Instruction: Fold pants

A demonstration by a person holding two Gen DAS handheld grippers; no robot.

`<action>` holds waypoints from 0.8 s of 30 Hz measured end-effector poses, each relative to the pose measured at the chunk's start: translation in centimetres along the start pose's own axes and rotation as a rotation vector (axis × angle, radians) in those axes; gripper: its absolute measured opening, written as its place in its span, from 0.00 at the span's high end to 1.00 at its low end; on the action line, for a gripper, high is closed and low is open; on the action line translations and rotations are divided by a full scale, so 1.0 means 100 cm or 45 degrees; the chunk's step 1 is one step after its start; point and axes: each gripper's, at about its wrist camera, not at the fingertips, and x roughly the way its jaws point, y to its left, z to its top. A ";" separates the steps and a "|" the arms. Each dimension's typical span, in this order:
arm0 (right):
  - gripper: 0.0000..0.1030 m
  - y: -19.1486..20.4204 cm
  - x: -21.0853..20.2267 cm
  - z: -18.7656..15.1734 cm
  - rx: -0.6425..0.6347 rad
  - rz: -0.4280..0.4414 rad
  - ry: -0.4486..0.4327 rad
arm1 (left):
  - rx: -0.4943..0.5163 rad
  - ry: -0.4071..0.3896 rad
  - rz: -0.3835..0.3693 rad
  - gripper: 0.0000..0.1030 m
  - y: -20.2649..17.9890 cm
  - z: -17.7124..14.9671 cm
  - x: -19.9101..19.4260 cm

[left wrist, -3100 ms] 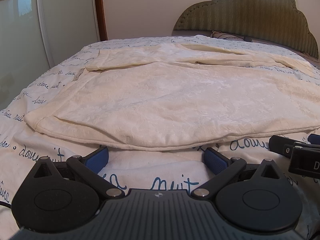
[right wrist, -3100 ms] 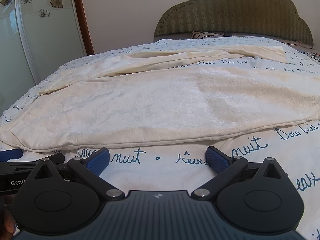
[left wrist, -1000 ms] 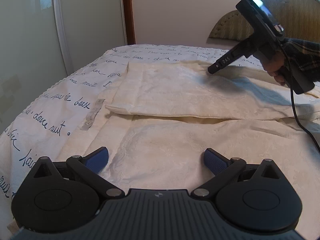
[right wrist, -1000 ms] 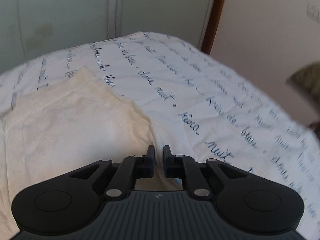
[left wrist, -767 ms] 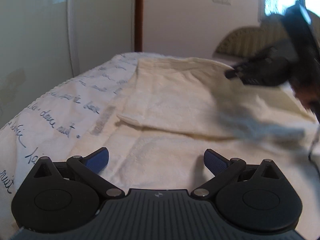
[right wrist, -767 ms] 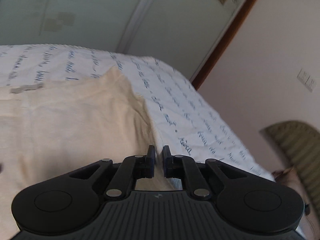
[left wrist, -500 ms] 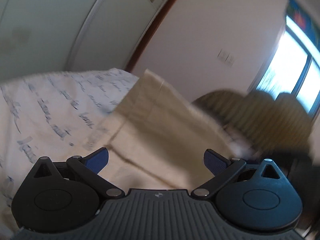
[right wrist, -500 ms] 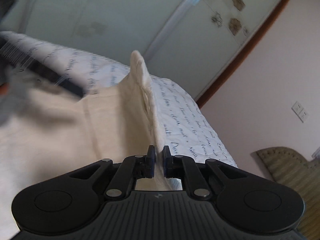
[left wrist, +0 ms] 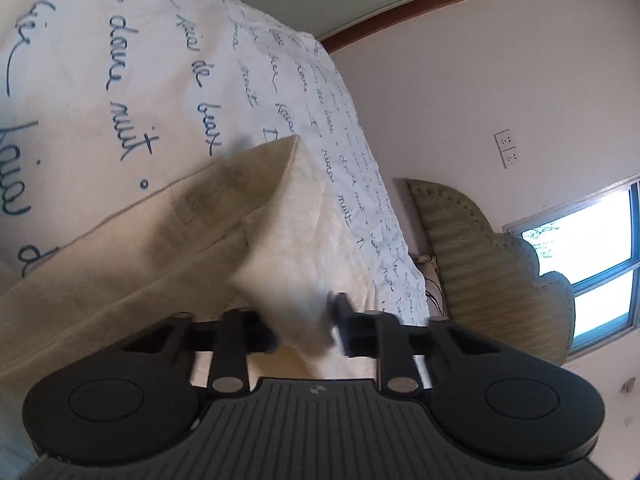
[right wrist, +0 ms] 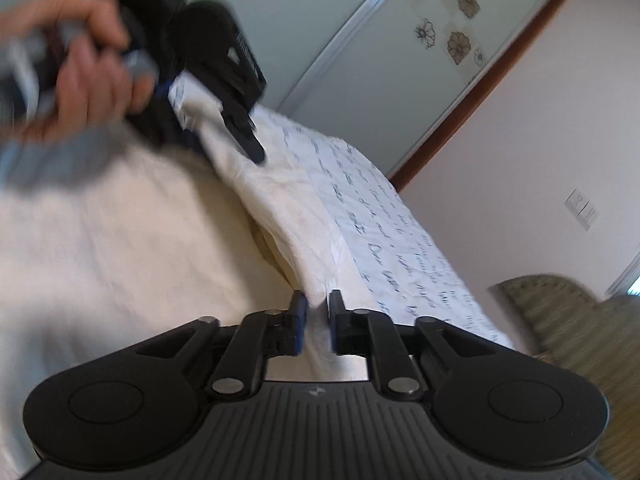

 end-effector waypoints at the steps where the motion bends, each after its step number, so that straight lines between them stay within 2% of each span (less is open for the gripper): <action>1: 0.66 0.001 0.002 -0.004 -0.016 -0.040 0.018 | 0.028 -0.015 0.003 0.86 -0.002 0.000 -0.002; 2: 0.59 -0.001 0.005 -0.009 -0.019 -0.080 0.038 | 0.064 -0.037 0.004 0.88 -0.006 0.000 -0.006; 3: 0.46 -0.003 0.007 -0.014 -0.024 -0.115 0.058 | 0.103 -0.062 0.009 0.88 -0.010 -0.002 -0.011; 6: 0.45 -0.010 0.012 -0.031 -0.051 -0.194 0.132 | 0.200 -0.124 0.026 0.89 -0.024 -0.007 -0.023; 9: 0.46 -0.019 0.017 -0.048 -0.095 -0.304 0.219 | 0.223 -0.131 0.026 0.89 -0.030 -0.011 -0.028; 11: 0.52 -0.031 0.019 -0.058 -0.071 -0.369 0.249 | 0.226 -0.134 0.040 0.89 -0.032 -0.013 -0.027; 12: 0.63 -0.036 0.018 -0.061 -0.043 -0.378 0.248 | 0.230 -0.132 0.050 0.89 -0.031 -0.013 -0.026; 13: 0.69 -0.041 0.017 -0.063 -0.015 -0.381 0.242 | 0.232 -0.127 0.062 0.89 -0.031 -0.013 -0.025; 14: 0.70 -0.044 0.018 -0.063 -0.003 -0.382 0.238 | 0.234 -0.117 0.082 0.89 -0.030 -0.013 -0.023; 17: 0.87 -0.039 0.020 -0.066 -0.073 -0.392 0.262 | 0.230 -0.087 0.100 0.90 -0.026 -0.010 -0.022; 19: 0.94 -0.033 0.021 -0.066 -0.119 -0.385 0.292 | 0.251 -0.083 0.093 0.91 -0.026 -0.008 -0.024; 24: 0.96 -0.021 -0.002 -0.064 -0.142 -0.368 0.299 | 0.402 -0.135 0.059 0.93 -0.038 -0.018 -0.046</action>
